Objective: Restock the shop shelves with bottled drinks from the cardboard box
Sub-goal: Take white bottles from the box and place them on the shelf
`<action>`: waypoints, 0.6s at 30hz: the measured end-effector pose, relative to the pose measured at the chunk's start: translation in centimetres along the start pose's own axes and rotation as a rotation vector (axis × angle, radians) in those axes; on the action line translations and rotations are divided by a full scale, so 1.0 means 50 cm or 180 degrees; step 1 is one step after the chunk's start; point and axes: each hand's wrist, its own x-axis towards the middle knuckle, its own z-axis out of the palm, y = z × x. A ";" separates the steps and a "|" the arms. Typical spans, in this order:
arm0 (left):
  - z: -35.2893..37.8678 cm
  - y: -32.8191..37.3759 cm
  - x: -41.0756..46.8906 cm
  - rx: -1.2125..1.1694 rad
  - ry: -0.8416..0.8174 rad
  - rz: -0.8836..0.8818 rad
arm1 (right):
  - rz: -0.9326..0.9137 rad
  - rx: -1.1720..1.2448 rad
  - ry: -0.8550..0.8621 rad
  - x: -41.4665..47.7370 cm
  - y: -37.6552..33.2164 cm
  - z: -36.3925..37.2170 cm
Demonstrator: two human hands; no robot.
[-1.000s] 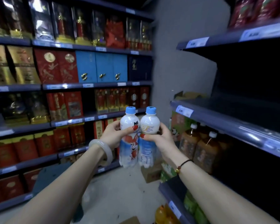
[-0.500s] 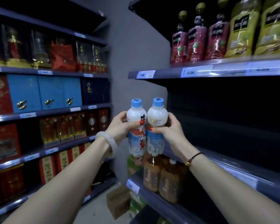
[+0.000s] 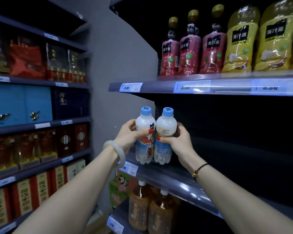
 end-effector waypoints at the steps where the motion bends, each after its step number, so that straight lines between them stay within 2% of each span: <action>1: 0.002 -0.007 0.010 -0.0025 0.0002 -0.0011 | 0.0039 0.0006 0.0034 0.006 0.007 0.001; 9: -0.011 -0.051 0.095 -0.0125 0.0210 -0.0068 | 0.0347 -0.0062 0.0416 0.049 0.065 0.016; 18: -0.005 -0.115 0.156 0.0046 0.0203 -0.0241 | 0.0414 -0.0450 0.0174 0.095 0.084 0.008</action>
